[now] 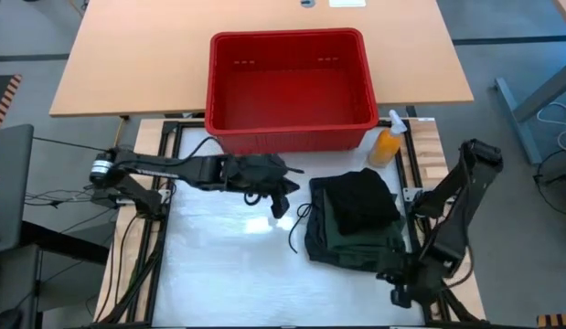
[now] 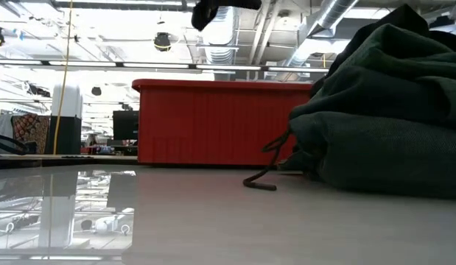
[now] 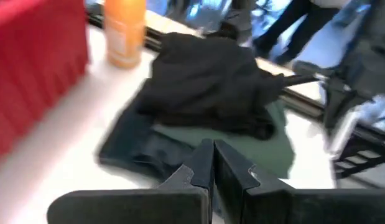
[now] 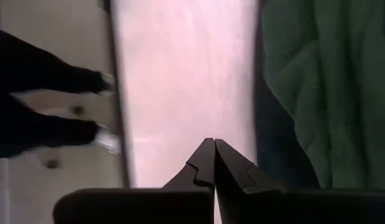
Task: Fold laundry
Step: Move the stacked clothes to the middle, then put the stacked clothes into the bin
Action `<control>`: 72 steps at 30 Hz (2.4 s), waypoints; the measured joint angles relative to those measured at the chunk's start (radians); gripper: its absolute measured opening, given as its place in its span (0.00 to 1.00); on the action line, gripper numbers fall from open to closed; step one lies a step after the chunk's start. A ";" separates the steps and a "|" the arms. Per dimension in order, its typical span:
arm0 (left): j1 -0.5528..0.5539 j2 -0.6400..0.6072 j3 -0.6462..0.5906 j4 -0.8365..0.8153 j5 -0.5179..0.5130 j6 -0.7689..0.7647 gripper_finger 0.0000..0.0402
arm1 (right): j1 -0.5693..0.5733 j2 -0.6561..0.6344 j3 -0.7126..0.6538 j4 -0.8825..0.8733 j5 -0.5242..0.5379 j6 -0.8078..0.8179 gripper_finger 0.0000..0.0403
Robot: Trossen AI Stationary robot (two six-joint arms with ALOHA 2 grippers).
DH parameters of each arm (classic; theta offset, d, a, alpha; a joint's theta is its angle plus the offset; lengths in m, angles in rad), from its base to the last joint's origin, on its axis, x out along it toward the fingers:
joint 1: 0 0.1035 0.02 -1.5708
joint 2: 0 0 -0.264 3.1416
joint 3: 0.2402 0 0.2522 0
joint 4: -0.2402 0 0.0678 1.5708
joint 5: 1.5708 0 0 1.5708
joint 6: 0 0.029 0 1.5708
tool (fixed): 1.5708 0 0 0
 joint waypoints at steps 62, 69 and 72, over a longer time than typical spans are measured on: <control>0.026 0.228 -0.152 0.268 0.243 -0.448 0.73 | -0.116 -0.342 -0.374 -0.226 -0.066 1.096 0.74; 0.018 0.340 -0.150 0.456 0.336 -0.456 0.73 | -0.096 -0.184 -0.378 -0.175 -0.065 1.102 0.74; 0.016 0.419 -0.153 0.529 0.363 -0.521 0.73 | -0.098 -0.156 -0.379 -0.134 -0.045 1.095 0.74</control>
